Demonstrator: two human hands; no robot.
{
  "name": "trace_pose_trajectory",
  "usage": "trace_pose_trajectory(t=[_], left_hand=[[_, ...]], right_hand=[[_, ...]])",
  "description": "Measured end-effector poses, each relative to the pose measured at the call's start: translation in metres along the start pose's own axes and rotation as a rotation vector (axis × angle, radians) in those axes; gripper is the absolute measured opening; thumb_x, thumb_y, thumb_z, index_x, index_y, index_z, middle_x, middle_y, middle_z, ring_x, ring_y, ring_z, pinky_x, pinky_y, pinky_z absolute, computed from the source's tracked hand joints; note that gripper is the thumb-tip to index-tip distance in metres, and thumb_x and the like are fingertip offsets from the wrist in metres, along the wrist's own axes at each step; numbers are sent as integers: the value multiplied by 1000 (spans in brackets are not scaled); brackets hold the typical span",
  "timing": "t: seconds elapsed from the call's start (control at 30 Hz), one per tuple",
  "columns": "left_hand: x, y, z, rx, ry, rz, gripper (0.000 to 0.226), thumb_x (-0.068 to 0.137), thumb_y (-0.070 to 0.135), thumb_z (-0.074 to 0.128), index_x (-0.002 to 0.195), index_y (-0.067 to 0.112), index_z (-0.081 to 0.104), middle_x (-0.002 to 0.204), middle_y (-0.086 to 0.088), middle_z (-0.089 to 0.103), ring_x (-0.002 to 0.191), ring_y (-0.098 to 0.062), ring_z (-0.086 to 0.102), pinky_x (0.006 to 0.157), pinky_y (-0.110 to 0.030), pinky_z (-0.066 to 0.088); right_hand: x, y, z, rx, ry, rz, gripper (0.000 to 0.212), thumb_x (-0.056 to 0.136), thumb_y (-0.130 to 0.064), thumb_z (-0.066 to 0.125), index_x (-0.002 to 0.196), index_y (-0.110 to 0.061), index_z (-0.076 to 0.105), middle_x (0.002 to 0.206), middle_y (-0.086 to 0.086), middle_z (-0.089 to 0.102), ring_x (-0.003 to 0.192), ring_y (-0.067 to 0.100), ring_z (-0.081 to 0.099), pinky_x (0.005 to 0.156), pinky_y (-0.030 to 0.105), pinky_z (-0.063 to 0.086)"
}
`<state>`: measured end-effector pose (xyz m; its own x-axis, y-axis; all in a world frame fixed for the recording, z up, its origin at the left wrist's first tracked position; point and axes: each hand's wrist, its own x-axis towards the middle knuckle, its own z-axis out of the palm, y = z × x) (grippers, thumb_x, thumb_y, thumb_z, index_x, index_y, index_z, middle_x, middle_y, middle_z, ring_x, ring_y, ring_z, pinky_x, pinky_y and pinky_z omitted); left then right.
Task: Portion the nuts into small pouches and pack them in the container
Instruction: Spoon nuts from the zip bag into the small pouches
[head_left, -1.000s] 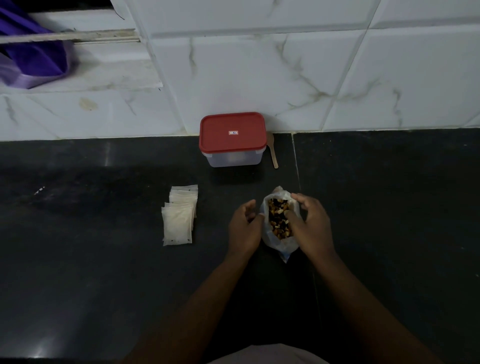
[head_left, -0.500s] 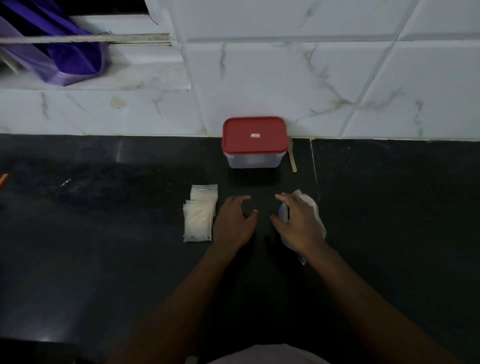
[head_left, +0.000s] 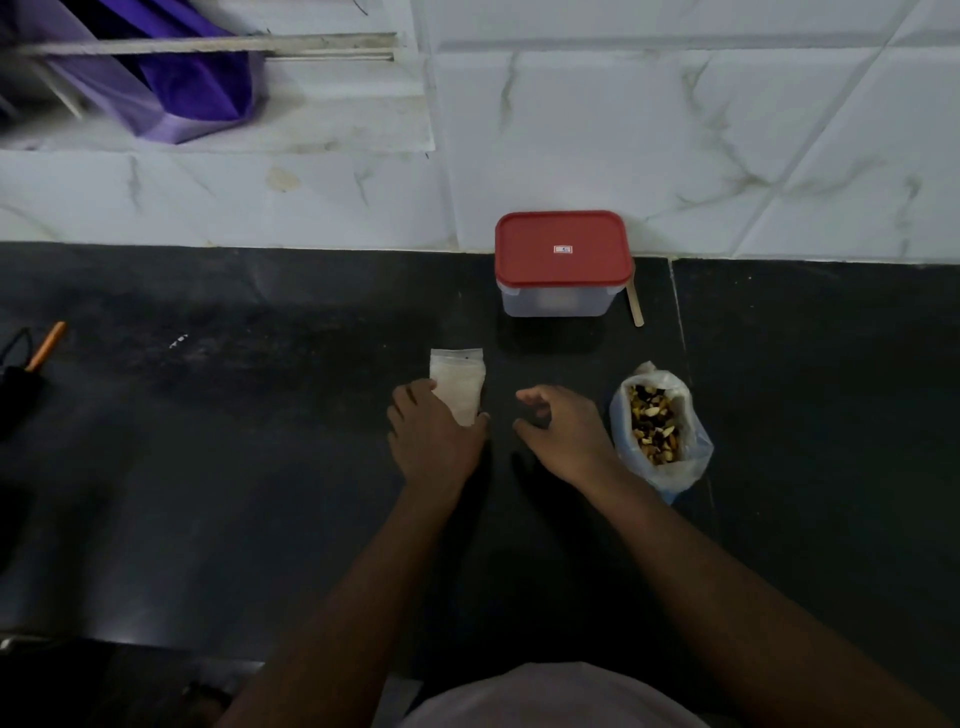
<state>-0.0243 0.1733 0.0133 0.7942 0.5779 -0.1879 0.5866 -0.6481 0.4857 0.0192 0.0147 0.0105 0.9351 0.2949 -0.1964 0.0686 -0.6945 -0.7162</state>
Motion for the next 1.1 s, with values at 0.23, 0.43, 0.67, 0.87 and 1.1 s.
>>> trace_pose_trajectory(t=[0.23,0.43,0.67,0.87,1.1], left_hand=[[14,-14,10,37,-40,-85,102,64,64,84,138,13,37,140,-8,38,131,-30,42,103,-47,44],[17,-17,9,4,-36,-71,95,70,55,84,140,12,38,142,-9,40,132,-31,44,105,-47,41],[7,-11,4,-233,-52,66,93,70,40,89,145,16,39,147,-5,34,129,-23,46,101,-36,42],[1,3,8,-322,-141,280,92,70,52,87,143,18,42,139,3,46,121,-11,49,98,-30,45],[-2,8,15,-449,-258,394,87,71,30,89,142,28,39,131,12,51,120,-7,53,104,-39,51]], right_hand=[[9,-15,19,55,-15,55,40,89,-19,73,129,-18,68,128,-1,69,114,10,64,102,30,51],[9,-12,14,75,-3,75,39,90,-19,73,128,-19,68,123,-2,70,111,8,64,99,26,51],[10,-14,6,258,50,159,28,93,-28,72,120,-22,72,111,-9,72,99,-1,65,85,13,46],[17,-23,-9,449,48,246,14,92,-27,71,105,-27,75,96,-8,75,89,7,71,83,29,58],[9,-24,-37,667,-86,344,16,91,-13,73,107,-16,74,98,3,79,79,12,74,66,25,60]])
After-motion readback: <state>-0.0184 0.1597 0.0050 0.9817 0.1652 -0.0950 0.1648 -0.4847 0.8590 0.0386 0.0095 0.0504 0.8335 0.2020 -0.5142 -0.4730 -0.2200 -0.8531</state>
